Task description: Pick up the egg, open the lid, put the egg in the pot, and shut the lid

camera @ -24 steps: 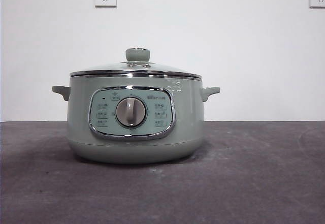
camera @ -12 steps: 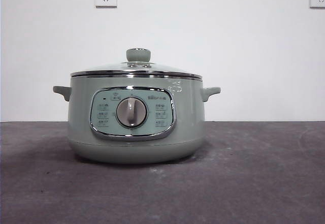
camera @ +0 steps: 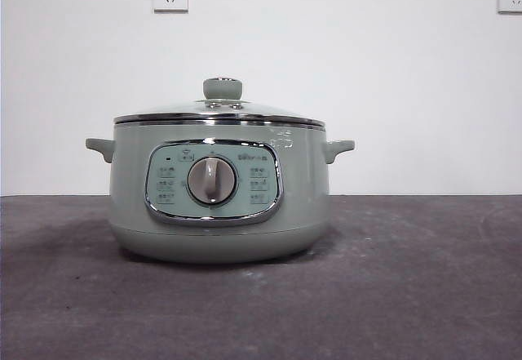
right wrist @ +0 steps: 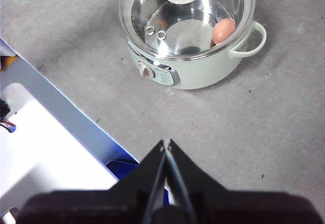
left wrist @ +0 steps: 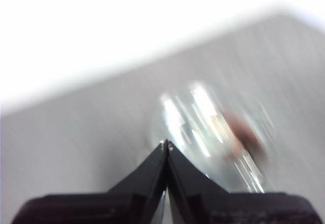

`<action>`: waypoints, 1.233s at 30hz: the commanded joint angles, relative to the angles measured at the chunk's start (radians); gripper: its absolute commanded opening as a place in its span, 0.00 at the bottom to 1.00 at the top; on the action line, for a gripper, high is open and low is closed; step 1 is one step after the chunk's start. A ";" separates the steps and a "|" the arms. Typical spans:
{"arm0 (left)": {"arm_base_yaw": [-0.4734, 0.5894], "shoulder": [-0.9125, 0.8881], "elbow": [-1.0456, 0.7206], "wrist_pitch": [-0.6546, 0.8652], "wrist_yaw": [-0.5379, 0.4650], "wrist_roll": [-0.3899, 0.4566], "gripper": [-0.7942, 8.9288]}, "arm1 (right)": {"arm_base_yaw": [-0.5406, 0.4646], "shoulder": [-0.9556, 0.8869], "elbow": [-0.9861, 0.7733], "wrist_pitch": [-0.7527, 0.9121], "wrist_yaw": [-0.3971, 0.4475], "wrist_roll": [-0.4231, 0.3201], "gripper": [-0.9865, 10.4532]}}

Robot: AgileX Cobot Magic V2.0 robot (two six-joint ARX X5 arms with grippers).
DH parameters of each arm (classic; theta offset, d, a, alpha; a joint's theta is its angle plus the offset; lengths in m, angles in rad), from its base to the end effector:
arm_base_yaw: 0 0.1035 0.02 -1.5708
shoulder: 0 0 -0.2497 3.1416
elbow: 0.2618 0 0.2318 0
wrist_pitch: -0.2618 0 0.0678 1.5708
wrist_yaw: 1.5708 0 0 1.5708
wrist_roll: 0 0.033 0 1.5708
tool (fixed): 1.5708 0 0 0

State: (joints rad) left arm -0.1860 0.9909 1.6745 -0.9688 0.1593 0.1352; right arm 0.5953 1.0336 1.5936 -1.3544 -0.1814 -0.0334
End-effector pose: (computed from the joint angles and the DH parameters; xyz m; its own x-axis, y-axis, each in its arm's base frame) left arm 0.1123 -0.0265 0.4721 0.9018 -0.3311 -0.2778 0.3664 0.9265 0.0851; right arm 0.0963 0.0724 0.4163 0.4695 0.5359 -0.7017 -0.6756 0.7297 0.1052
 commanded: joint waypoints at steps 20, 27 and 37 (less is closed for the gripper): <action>0.284 -0.745 -1.299 0.845 -0.045 0.002 0.08 | 0.000 -0.002 0.001 -0.015 0.000 0.009 0.09; 0.284 -0.837 -1.493 0.843 -0.081 -0.004 0.08 | 0.000 -0.002 0.001 -0.015 0.000 0.009 0.09; 0.283 -0.977 -1.649 0.829 -0.079 -0.004 0.08 | 0.000 -0.002 0.001 -0.015 0.000 0.009 0.09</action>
State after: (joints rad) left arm 0.0944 0.0216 0.0380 -0.1455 0.0811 0.1375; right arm 0.5953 1.0336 1.5936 -1.3544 -0.1810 -0.0334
